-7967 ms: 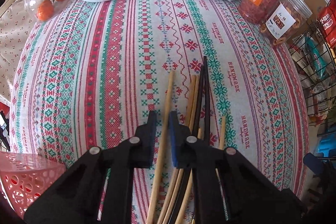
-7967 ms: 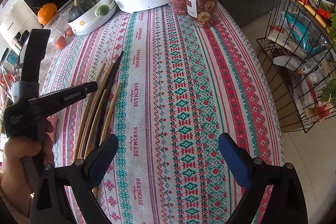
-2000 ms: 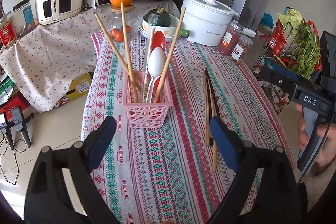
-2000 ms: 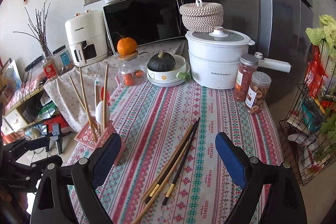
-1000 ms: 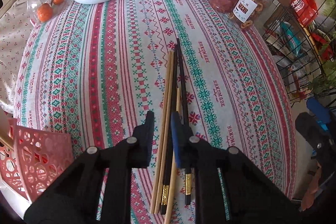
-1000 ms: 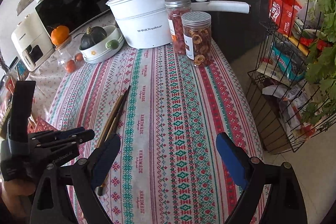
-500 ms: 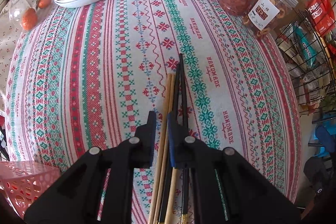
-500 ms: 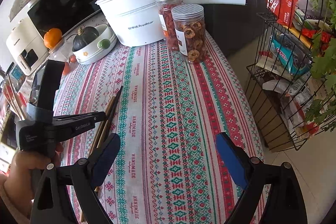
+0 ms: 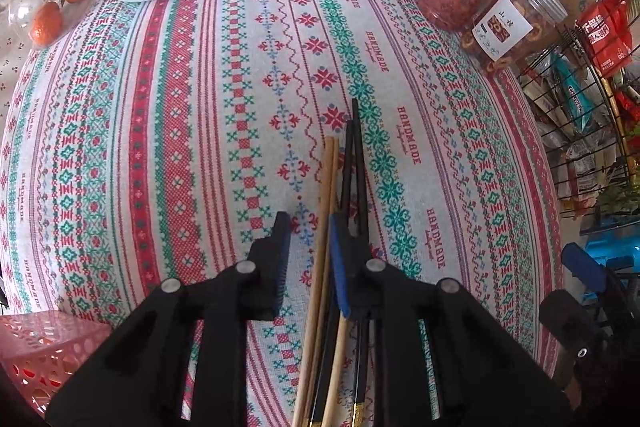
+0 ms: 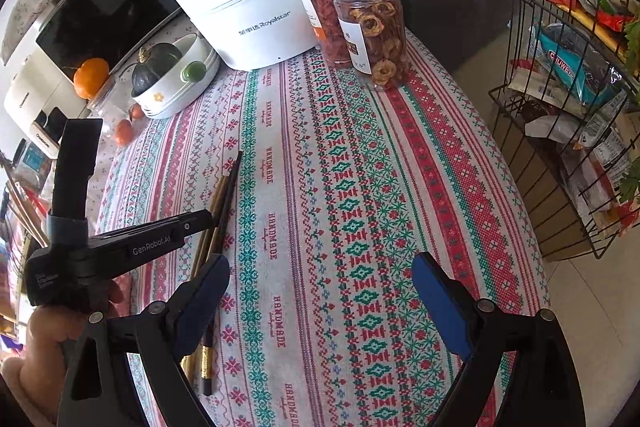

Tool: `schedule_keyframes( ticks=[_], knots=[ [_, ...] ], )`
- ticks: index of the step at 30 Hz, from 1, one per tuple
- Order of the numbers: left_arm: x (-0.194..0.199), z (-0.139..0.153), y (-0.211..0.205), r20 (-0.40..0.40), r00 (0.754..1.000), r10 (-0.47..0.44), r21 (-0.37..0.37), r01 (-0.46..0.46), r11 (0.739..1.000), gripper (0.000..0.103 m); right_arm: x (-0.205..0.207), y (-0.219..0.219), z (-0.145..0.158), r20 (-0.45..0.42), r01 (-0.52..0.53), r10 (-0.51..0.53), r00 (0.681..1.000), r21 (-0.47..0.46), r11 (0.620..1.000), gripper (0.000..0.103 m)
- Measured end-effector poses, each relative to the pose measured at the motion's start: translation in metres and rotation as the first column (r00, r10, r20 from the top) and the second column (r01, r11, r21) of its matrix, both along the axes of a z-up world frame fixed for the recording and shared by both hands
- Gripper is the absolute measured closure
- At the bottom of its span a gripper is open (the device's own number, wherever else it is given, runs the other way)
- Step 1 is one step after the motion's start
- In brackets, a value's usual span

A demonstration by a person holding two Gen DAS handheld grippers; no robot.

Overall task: Organize utensils
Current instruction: 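Grasp a wooden chopstick with the left tool while the right tool grasps a black chopstick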

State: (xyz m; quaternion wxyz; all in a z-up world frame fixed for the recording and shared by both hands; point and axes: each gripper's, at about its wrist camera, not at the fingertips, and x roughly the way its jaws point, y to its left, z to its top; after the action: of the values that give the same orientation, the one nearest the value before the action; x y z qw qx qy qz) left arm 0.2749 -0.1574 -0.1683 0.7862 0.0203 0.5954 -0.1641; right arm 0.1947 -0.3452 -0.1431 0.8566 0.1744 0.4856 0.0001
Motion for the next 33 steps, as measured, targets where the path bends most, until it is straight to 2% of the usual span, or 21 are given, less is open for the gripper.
schedule_keyframes(
  ticks=[1, 3, 5, 11, 15, 19, 22, 27, 33],
  knots=[
    [-0.002, -0.001, -0.001, 0.008, 1.000, -0.013, 0.013, 0.013, 1.000, 0.081, 0.001, 0.001, 0.000, -0.001, 0.001, -0.001, 1.000, 0.003, 1.000, 0.010],
    [-0.004, -0.002, -0.005, 0.034, 0.999, -0.032, 0.071, 0.030, 0.997, 0.089, 0.003, 0.003, 0.000, -0.001, 0.002, -0.002, 1.000, 0.001, 1.000, 0.010],
    [-0.003, -0.002, -0.005, 0.054, 0.998, -0.016, 0.089, 0.011, 0.996, 0.091, 0.006, 0.005, -0.001, -0.004, 0.001, -0.001, 1.000, -0.001, 1.000, 0.010],
    [0.000, 0.000, 0.003, 0.075, 0.997, 0.013, 0.054, -0.017, 0.998, 0.093, 0.012, 0.007, -0.007, -0.022, -0.004, 0.004, 1.000, -0.003, 1.000, 0.010],
    [-0.023, 0.020, 0.013, 0.133, 0.991, -0.007, 0.032, 0.002, 0.999, 0.093, 0.019, 0.011, -0.008, -0.013, -0.012, 0.012, 1.000, -0.003, 1.000, 0.010],
    [-0.057, 0.048, 0.027, 0.187, 0.981, -0.044, -0.002, 0.046, 0.999, 0.093, 0.030, 0.018, -0.013, -0.008, -0.031, 0.032, 0.999, 0.040, 0.999, 0.011],
    [-0.083, 0.068, 0.040, 0.231, 0.971, -0.068, -0.016, 0.073, 0.997, 0.093, 0.041, 0.029, -0.021, -0.026, -0.078, 0.080, 0.996, 0.076, 0.994, 0.027],
    [-0.114, 0.088, 0.057, 0.267, 0.961, -0.070, -0.053, 0.087, 0.995, 0.093, 0.059, 0.051, -0.032, -0.067, -0.128, 0.133, 0.989, 0.071, 0.989, 0.062],
    [-0.138, 0.099, 0.080, 0.285, 0.957, -0.050, -0.084, 0.077, 0.993, 0.093, 0.081, 0.061, -0.035, -0.055, -0.120, 0.126, 0.990, 0.106, 0.987, 0.080]
  ],
)
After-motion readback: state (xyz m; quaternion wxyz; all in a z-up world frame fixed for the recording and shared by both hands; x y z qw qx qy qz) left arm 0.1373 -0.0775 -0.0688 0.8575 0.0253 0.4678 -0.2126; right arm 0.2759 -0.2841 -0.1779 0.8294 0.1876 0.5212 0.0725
